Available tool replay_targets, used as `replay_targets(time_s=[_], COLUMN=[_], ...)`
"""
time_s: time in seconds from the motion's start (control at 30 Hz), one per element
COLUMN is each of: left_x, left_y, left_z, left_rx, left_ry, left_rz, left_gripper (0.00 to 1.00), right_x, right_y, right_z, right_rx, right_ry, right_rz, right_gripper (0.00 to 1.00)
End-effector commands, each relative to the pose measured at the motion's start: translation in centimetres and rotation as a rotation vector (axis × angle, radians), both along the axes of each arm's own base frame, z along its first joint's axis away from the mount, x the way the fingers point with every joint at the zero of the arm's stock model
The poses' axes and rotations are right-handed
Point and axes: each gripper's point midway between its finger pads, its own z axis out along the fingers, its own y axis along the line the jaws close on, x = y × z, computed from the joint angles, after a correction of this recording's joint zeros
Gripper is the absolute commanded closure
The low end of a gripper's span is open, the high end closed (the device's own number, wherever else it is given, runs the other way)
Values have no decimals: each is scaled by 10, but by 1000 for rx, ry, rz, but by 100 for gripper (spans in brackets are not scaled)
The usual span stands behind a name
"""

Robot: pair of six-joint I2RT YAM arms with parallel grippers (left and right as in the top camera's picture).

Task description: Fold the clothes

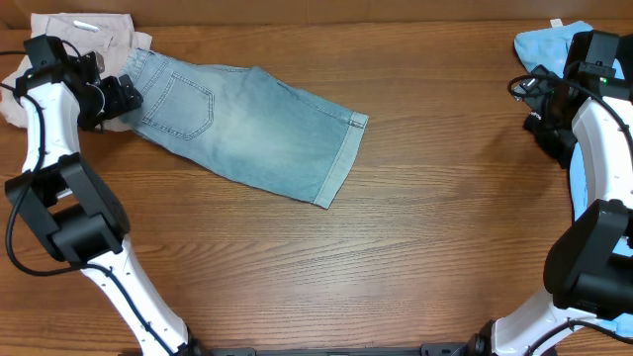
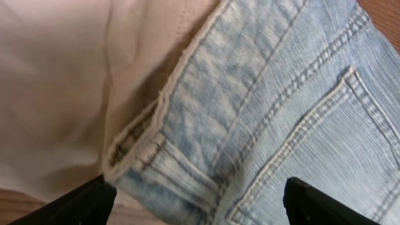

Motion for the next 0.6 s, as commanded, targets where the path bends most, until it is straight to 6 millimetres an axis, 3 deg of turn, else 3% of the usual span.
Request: replay_targets(time_s=[0.0,0.13,0.57], left_x=[1,2,7], left_y=[-6,-11,-13], left_z=[-16,-21,-8], left_rx=[-19,-32,-21], left_ry=[24,29,22], left_rz=[12,2,-5], left_gripper=[14,15,54], right_x=[6,6,6], right_y=[-1,-1,-1], right_z=[11,11,11], right_rx=[-8,-8,-8], right_ry=[-31,-31,-31], right_rz=[-3,-4,-4], right_gripper=[0,0,0])
